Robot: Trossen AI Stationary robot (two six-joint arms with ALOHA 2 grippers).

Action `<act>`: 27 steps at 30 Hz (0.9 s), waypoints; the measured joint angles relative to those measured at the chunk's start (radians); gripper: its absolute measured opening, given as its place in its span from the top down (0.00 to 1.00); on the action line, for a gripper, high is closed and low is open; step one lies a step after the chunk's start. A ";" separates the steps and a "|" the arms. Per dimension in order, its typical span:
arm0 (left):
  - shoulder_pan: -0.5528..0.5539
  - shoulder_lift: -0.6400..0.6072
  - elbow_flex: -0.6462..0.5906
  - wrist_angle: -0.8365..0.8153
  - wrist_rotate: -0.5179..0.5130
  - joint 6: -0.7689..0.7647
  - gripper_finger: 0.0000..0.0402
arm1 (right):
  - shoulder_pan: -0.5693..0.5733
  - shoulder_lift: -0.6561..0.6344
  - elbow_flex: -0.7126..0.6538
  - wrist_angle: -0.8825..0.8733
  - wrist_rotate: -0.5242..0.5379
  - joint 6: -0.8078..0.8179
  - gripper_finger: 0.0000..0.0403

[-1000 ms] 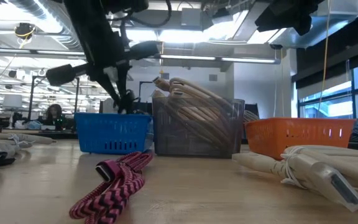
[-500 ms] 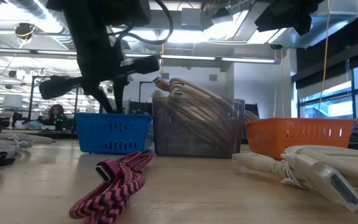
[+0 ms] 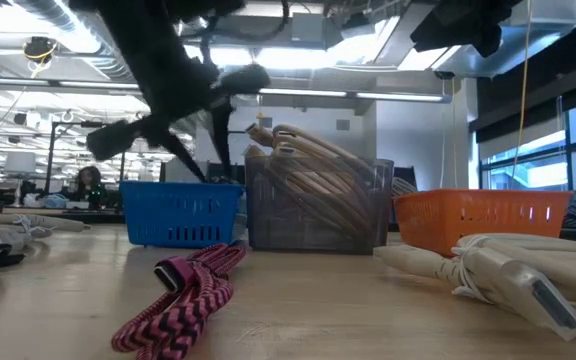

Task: Pick & Place USB Port
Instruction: Put the brown HDMI cable into the black bin

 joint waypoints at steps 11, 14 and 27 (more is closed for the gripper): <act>-0.021 -0.421 0.000 -0.088 -0.017 -0.733 0.68 | 0.000 0.000 0.000 -0.023 0.000 0.000 0.71; -0.021 -0.537 0.000 -0.156 -0.017 -0.991 0.68 | 0.000 0.000 0.000 -0.023 0.000 -0.012 0.71; -0.041 -0.633 0.000 -0.596 0.117 -1.994 0.68 | 0.000 0.000 0.000 -0.032 0.000 -0.015 0.71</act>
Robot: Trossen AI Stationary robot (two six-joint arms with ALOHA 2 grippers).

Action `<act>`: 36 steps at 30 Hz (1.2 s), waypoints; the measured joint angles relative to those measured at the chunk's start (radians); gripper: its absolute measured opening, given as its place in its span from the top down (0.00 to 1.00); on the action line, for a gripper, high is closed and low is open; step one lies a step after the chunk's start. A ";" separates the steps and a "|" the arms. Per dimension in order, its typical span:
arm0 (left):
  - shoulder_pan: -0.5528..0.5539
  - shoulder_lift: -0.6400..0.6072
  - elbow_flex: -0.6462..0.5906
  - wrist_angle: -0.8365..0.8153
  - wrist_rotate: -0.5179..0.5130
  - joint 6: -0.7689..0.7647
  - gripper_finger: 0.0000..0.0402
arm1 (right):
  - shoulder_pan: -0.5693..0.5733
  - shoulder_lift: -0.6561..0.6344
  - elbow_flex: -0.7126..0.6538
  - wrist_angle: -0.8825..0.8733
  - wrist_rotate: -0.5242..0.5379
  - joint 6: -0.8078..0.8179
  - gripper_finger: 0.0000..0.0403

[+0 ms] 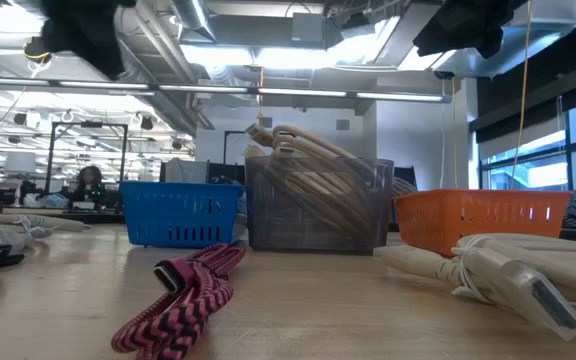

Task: Pick & Place USB Port
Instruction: Put the brown HDMI cable into the black bin

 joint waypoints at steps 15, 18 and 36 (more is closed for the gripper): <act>-0.123 0.249 0.000 -0.014 0.257 -0.073 0.68 | 0.000 0.000 0.000 -0.034 -0.045 0.057 0.71; -0.165 0.286 0.000 0.015 0.265 -0.064 0.68 | 0.000 0.000 0.000 -0.033 -0.045 0.080 0.71; -0.360 0.380 0.000 0.101 0.242 -0.207 0.68 | 0.000 0.000 0.000 0.004 -0.056 0.113 0.71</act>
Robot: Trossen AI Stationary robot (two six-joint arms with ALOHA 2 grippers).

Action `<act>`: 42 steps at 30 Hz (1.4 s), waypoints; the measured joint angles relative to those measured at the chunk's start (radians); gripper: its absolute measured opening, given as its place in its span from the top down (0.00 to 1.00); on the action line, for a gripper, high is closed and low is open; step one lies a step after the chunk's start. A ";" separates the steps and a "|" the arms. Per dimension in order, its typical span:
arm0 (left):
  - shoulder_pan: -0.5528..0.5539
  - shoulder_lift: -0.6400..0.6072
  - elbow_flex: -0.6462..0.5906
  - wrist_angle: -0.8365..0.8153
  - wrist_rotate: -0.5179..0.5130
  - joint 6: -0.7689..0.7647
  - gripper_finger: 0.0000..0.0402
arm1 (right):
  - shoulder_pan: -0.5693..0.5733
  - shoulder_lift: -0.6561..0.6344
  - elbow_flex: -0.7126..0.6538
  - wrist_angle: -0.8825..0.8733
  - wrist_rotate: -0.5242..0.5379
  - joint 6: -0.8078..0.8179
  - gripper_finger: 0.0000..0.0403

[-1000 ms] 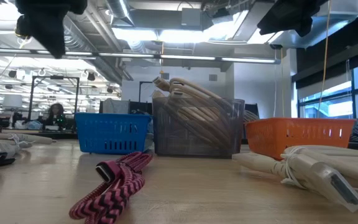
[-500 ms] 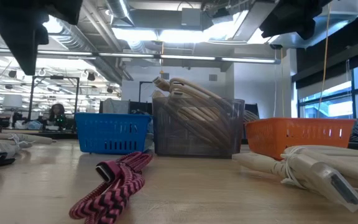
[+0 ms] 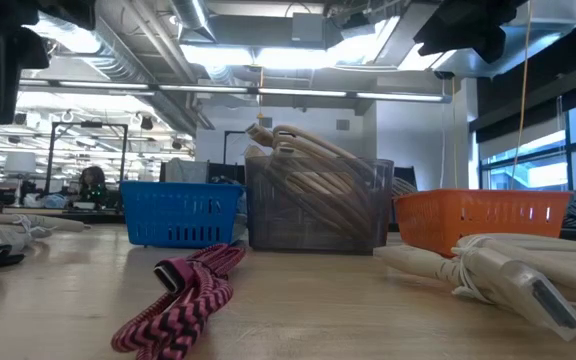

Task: Pick & Place USB Port
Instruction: Put the brown HDMI cable into the black bin

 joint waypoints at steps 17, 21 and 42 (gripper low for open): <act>0.005 0.010 0.000 0.017 -0.053 0.062 0.68 | 0.118 0.000 0.000 0.034 -0.304 0.136 0.71; 0.005 0.010 0.000 0.083 -0.046 0.121 0.68 | 0.156 0.000 0.000 0.035 -0.237 0.149 0.71; -0.004 0.125 -0.053 0.100 0.096 0.071 0.68 | 0.165 0.000 0.000 0.015 -0.180 0.125 0.71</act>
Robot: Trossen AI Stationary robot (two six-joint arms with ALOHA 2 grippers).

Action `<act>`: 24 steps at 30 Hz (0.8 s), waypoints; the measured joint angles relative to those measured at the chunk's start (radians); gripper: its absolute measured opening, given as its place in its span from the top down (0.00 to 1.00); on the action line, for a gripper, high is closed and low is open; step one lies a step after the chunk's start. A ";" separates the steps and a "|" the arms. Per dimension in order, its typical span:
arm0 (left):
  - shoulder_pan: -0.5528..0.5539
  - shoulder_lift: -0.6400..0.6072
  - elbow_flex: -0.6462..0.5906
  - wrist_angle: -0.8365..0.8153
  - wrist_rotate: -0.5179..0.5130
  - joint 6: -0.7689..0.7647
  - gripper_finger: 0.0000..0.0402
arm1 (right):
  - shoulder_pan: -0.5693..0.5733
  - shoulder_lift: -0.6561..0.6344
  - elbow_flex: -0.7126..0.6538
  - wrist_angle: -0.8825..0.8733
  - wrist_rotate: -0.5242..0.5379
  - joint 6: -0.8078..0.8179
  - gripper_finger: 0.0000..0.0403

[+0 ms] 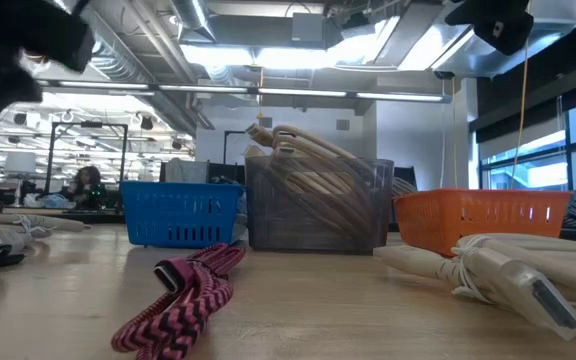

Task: Pick & Place USB Port
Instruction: Put the brown HDMI cable into the black bin

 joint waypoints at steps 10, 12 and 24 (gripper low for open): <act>0.034 -0.005 -0.203 0.254 0.120 0.009 0.68 | 0.000 0.000 0.000 0.000 0.000 -0.001 0.71; 0.043 -0.008 -0.244 0.316 0.149 0.023 0.68 | 0.000 0.000 0.000 0.000 0.000 -0.001 0.71; 0.059 -0.085 -0.185 0.166 0.234 0.067 0.95 | 0.000 0.000 0.000 0.000 0.000 -0.002 0.71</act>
